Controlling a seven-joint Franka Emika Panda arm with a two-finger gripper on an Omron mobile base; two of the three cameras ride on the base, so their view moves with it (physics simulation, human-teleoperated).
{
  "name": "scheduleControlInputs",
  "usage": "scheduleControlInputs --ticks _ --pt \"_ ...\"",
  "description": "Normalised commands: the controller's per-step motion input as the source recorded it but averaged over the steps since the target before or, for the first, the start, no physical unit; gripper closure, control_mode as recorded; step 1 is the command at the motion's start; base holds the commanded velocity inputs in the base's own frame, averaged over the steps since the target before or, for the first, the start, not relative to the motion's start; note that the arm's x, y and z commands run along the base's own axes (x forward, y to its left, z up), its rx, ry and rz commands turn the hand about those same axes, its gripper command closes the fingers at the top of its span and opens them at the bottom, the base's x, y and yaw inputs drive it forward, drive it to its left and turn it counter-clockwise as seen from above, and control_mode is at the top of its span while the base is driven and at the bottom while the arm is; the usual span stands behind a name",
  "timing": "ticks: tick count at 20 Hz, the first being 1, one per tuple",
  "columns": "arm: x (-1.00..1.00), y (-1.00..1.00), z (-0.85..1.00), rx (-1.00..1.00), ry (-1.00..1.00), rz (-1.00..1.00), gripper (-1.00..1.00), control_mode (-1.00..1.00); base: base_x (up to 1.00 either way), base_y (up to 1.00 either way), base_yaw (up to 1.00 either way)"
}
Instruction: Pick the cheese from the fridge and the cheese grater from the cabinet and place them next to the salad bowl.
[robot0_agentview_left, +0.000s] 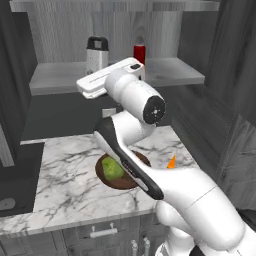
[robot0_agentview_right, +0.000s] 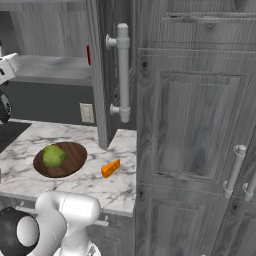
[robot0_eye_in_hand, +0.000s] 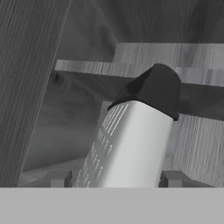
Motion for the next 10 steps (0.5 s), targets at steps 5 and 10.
scheduleControlInputs --ticks 5,10 --pt "-0.71 0.00 0.27 0.00 0.00 -0.14 1.00 -1.00 0.00 0.00 0.00" --pt "-0.67 0.00 0.23 0.00 0.00 -0.15 1.00 -1.00 0.00 0.00 0.00"
